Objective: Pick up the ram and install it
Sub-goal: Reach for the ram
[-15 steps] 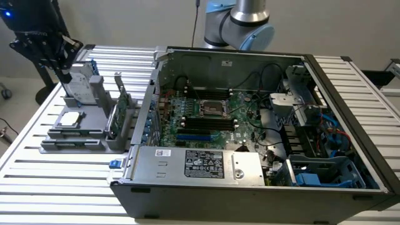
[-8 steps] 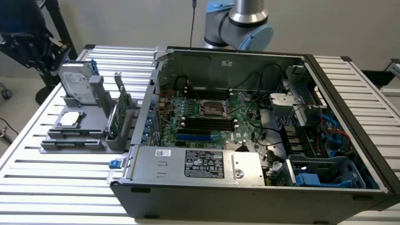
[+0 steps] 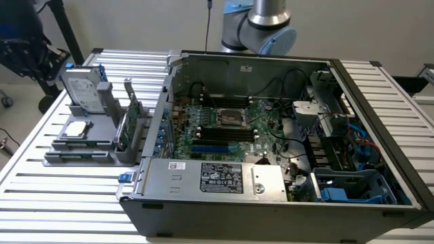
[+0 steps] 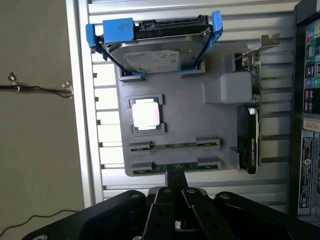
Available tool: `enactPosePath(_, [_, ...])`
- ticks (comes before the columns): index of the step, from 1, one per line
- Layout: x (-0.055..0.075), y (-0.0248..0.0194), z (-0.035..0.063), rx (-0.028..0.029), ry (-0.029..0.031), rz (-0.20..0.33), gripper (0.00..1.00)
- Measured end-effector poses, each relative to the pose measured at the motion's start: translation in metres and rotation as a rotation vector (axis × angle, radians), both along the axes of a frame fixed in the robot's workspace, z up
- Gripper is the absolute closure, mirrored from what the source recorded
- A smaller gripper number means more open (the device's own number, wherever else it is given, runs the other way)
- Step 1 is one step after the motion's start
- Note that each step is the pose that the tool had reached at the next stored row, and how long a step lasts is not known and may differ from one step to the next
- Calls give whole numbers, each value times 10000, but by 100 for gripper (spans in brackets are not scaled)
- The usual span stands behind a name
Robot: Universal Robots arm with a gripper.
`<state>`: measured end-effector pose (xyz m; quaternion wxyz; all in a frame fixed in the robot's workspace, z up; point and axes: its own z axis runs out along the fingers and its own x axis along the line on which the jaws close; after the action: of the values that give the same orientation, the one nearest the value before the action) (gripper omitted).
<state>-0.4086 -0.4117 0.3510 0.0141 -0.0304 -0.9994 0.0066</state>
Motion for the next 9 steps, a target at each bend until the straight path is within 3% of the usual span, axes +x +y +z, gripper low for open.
enactPosePath(4, [1, -23, -2, 2, -1, 265, 89])
enactPosePath(9, [4, -24, -8, 2, 0, 1102, 89])
